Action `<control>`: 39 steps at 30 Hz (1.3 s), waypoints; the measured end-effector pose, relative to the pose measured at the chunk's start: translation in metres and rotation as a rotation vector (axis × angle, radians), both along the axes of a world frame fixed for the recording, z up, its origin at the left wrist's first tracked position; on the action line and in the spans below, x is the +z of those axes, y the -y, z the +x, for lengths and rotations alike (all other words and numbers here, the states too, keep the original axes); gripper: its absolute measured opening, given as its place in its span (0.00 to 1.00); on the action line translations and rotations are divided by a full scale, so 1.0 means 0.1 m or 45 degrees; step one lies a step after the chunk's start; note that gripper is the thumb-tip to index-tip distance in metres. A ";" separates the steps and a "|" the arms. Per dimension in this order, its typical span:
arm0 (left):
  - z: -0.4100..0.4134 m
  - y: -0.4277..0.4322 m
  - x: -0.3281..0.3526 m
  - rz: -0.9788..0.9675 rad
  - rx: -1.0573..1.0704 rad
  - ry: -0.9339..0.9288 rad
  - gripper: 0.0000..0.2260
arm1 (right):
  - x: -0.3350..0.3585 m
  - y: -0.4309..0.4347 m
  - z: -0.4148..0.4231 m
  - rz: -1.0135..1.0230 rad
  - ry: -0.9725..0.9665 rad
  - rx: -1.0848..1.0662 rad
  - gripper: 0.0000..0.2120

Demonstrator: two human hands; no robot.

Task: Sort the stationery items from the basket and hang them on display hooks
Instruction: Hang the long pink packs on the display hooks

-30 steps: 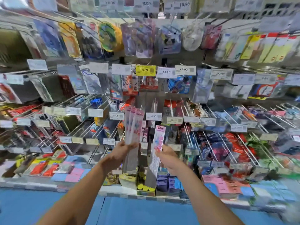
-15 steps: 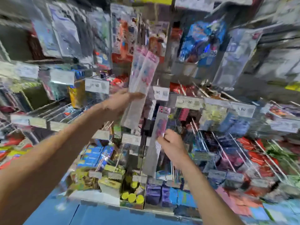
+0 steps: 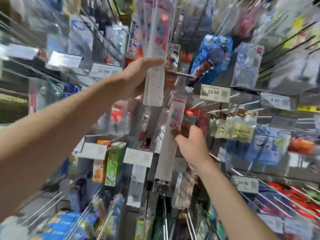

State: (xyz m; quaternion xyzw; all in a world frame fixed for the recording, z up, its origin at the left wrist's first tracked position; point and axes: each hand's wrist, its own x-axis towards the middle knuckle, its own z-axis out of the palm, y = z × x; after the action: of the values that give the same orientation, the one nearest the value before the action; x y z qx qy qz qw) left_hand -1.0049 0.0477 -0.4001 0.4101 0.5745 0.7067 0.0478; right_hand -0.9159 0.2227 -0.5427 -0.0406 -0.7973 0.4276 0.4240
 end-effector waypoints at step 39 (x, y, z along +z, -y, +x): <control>-0.19 -0.01 -0.32 -0.184 0.069 -0.363 0.36 | 0.22 0.04 -0.66 -0.371 -0.274 -0.356 0.08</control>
State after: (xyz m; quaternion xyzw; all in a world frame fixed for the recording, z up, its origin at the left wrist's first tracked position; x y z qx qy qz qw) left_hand -1.0235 0.0490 -0.4322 0.4859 0.6357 0.5993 -0.0240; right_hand -0.9816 0.2188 -0.5210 -0.1656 -0.6639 0.4773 0.5514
